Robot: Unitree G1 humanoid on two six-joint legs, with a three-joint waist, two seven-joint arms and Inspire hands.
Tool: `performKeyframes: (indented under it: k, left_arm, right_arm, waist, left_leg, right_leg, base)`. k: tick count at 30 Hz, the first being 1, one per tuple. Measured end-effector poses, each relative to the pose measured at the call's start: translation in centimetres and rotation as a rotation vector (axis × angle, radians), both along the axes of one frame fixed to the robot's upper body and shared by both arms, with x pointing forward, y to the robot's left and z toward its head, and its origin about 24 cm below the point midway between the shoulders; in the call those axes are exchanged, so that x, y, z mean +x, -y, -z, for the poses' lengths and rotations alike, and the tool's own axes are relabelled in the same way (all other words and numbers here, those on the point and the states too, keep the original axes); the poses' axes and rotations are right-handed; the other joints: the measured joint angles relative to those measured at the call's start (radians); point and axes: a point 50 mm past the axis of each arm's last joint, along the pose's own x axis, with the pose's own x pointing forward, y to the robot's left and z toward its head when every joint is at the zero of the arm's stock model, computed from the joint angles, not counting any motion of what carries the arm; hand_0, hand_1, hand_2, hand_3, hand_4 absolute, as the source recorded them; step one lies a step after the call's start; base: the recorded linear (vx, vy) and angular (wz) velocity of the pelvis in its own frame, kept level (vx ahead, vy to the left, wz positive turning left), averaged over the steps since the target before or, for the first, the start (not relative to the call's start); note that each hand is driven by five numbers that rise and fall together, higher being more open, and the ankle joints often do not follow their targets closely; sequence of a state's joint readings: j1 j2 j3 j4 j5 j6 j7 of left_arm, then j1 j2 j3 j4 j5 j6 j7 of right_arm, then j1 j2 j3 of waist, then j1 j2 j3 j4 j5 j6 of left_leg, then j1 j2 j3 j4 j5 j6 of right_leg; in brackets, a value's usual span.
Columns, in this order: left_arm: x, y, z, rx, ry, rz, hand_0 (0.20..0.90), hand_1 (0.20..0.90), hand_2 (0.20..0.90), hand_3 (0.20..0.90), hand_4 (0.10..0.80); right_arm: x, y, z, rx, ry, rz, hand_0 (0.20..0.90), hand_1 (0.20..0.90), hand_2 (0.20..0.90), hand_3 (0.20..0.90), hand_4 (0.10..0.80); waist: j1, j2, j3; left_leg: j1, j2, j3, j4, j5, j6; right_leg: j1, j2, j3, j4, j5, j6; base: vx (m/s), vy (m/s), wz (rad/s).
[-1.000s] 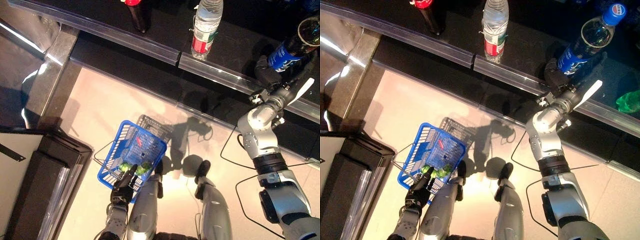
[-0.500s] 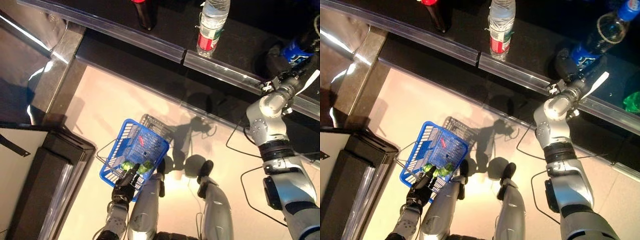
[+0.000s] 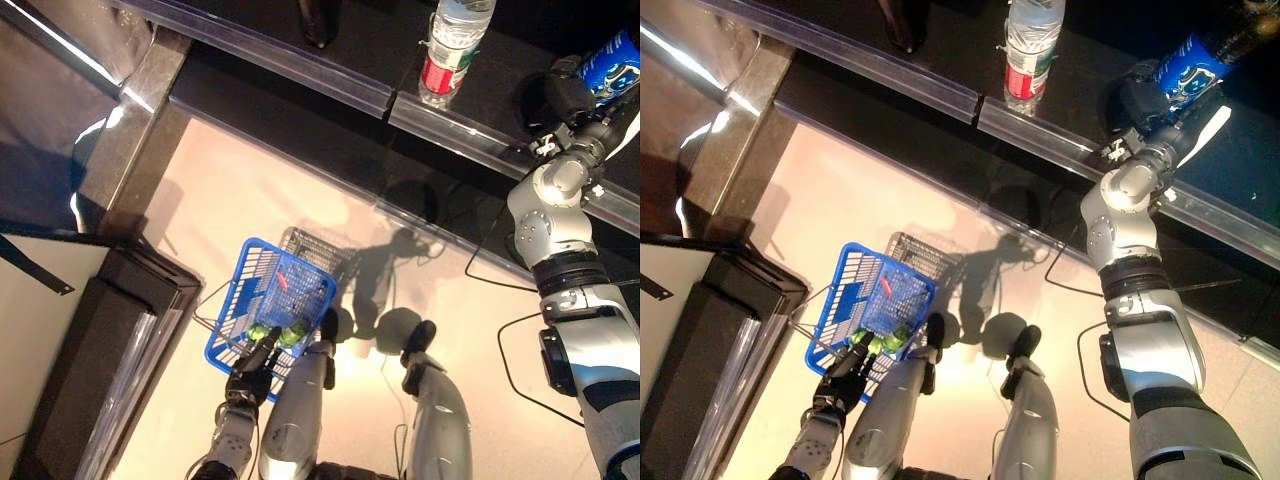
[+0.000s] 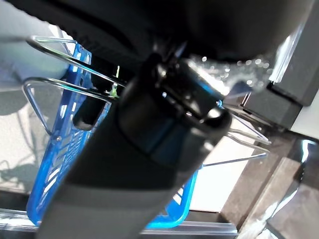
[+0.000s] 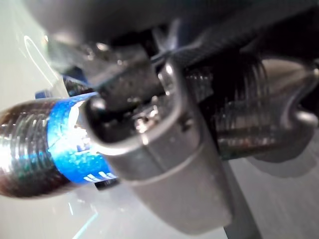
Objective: Pick up the drink and place into the basket.
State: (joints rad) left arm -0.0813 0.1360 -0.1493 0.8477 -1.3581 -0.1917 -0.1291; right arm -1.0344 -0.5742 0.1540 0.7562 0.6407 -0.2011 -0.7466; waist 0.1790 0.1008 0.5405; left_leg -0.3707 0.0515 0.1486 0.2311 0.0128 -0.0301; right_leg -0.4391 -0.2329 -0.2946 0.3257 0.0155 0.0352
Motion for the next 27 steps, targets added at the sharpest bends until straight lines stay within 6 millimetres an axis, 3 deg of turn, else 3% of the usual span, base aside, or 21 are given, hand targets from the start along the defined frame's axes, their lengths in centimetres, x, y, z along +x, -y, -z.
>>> performKeyframes:
  k: [7, 15, 19, 22, 27]
  left_arm:
    - [0.2, 0.0, -0.3, -0.028, 0.031, -0.021, 0.3, 0.3, 0.3, 0.2, 0.1]
    - [1.0, -0.3, -1.5, -0.037, 0.121, -0.062, 0.3, 0.3, 0.3, 0.2, 0.1]
    - [-0.5, -0.6, -1.2, -0.034, 0.126, -0.088, 0.3, 0.3, 0.3, 0.2, 0.1]
    - [-1.2, -0.8, -1.3, -0.04, 0.141, -0.111, 0.3, 0.3, 0.3, 0.2, 0.1]
    - [-1.6, -1.2, -1.2, -0.028, 0.143, -0.137, 0.3, 0.3, 0.3, 0.2, 0.1]
  right_arm:
    - [-0.5, -0.4, 0.6, -0.017, 0.01, -0.038, 0.3, 0.3, 0.3, 0.2, 0.1]
    - [-2.3, -3.3, 2.6, -0.148, -0.001, -0.197, 0.3, 0.3, 0.3, 0.2, 0.1]
    - [-4.0, -5.2, 4.4, -0.236, -0.001, -0.31, 0.3, 0.3, 0.3, 0.2, 0.1]
    - [-5.2, -6.3, 4.1, -0.303, 0.047, -0.375, 0.3, 0.3, 0.3, 0.2, 0.1]
    - [-6.3, -6.6, 5.4, -0.345, 0.029, -0.426, 0.3, 0.3, 0.3, 0.2, 0.1]
  waist:
    - [0.002, 0.0, 0.0]
    - [-0.019, -0.001, 0.001]
    - [-0.031, -0.01, 0.0]
    - [-0.047, -0.011, -0.001]
    - [-0.051, -0.013, -0.002]
  left_leg:
    - [0.0, -0.001, 0.0, 0.009, 0.0, 0.001]
    - [0.025, 0.004, 0.004, 0.055, -0.011, 0.0]
    - [0.09, 0.011, 0.003, 0.067, -0.031, -0.001]
    - [0.095, 0.016, 0.003, 0.067, -0.033, -0.006]
    - [0.146, 0.035, 0.005, 0.06, -0.038, -0.016]
  right_leg:
    - [0.001, -0.001, -0.001, 0.007, 0.0, 0.0]
    - [0.027, -0.006, 0.001, 0.055, -0.02, -0.014]
    - [0.088, -0.007, 0.002, 0.072, -0.049, -0.012]
    - [0.095, -0.004, 0.0, 0.072, -0.048, -0.013]
    - [0.143, 0.007, 0.0, 0.069, -0.054, -0.02]
  base:
    - [-0.037, 0.021, 0.0]
    - [-0.01, 0.034, 0.01]
    - [0.0, 0.0, 0.0]
    - [-0.005, -0.002, -0.01]
    - [0.012, -0.015, -0.04]
